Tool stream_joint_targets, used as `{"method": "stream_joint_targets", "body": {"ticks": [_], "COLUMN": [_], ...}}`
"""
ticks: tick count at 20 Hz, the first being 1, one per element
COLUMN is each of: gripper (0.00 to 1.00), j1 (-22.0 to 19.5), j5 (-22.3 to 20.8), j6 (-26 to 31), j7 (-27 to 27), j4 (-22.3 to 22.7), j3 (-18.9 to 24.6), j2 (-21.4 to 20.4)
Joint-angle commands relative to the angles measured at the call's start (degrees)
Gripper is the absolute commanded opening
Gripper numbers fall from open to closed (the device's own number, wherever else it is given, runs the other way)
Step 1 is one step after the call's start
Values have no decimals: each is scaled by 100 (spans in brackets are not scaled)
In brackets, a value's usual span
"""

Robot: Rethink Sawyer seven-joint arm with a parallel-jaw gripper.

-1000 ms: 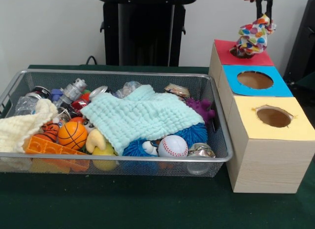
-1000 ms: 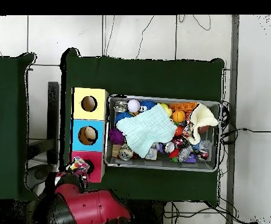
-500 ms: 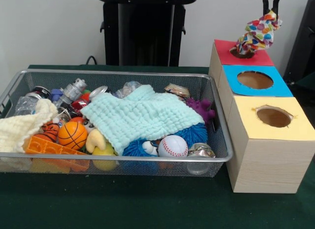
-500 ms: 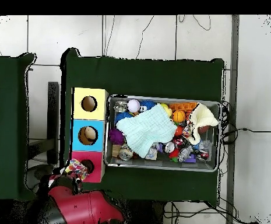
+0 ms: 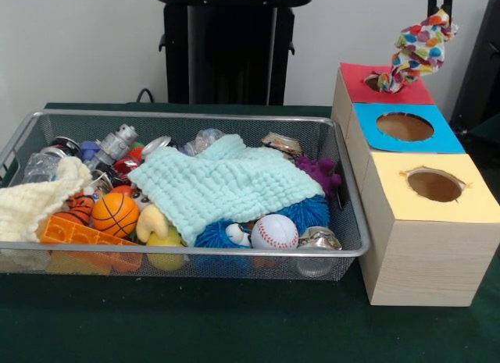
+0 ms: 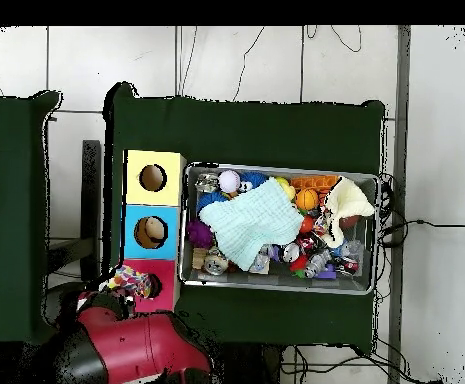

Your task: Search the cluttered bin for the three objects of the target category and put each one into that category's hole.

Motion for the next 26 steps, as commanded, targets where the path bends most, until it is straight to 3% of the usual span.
{"method": "stream_joint_targets", "body": {"ticks": [1, 5, 10, 17, 26], "gripper": [0, 0, 0, 0, 0], "j1": [-94, -60, -151, -598, -961], "j5": [-77, -121, -78, -101, 28], "j6": [631, 905, 305, -782, -1233], "j7": [530, 510, 596, 763, 1010], "j4": [-638, -820, -288, 656, 1220], "j3": [-98, -133, -52, 369, 653], "j2": [35, 23, -35, 130, 421]}}
